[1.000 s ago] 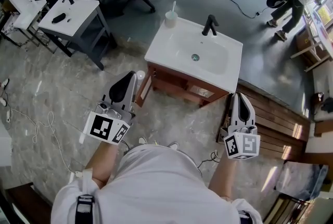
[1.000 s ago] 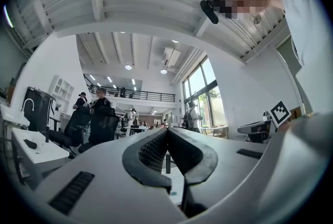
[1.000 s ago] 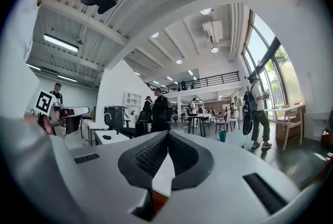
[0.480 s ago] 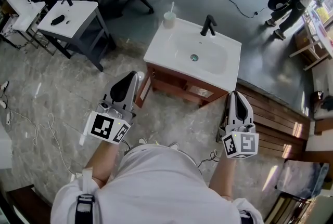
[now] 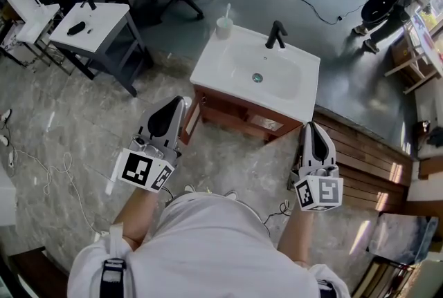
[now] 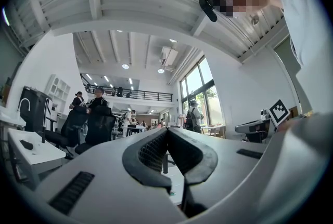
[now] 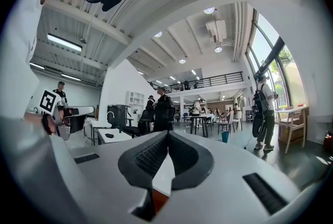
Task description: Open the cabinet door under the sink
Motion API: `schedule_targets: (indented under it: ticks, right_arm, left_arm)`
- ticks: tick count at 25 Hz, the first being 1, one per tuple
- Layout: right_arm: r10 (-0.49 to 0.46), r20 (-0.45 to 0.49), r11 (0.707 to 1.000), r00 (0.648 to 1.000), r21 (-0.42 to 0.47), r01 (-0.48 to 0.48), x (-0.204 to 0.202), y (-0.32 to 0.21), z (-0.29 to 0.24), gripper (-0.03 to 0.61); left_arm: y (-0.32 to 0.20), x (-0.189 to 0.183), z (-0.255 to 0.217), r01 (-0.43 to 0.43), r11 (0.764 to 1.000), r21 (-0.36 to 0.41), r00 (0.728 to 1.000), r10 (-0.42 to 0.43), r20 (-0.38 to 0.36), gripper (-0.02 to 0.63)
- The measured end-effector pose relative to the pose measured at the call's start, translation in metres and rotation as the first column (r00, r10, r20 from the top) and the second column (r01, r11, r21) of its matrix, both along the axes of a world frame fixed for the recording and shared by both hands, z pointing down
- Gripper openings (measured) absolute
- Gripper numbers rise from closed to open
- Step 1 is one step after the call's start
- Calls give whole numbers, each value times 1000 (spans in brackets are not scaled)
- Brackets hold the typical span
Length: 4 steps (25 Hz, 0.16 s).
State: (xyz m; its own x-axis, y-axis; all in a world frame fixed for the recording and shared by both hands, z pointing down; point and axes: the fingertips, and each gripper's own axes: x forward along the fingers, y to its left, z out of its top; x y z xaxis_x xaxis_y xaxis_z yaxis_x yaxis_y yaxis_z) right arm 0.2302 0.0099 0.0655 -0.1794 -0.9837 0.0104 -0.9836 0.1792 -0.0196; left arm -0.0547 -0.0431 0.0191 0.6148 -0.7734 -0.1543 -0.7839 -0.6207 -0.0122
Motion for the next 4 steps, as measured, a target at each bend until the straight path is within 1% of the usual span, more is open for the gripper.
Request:
schedule_targets:
  ticks: [4]
  right_arm:
    - [1, 3, 1000, 1000, -2, -1, 1, -2, -1, 31]
  left_arm:
    - [-3, 0, -1, 3, 1000, 1, 1000, -3, 1, 18]
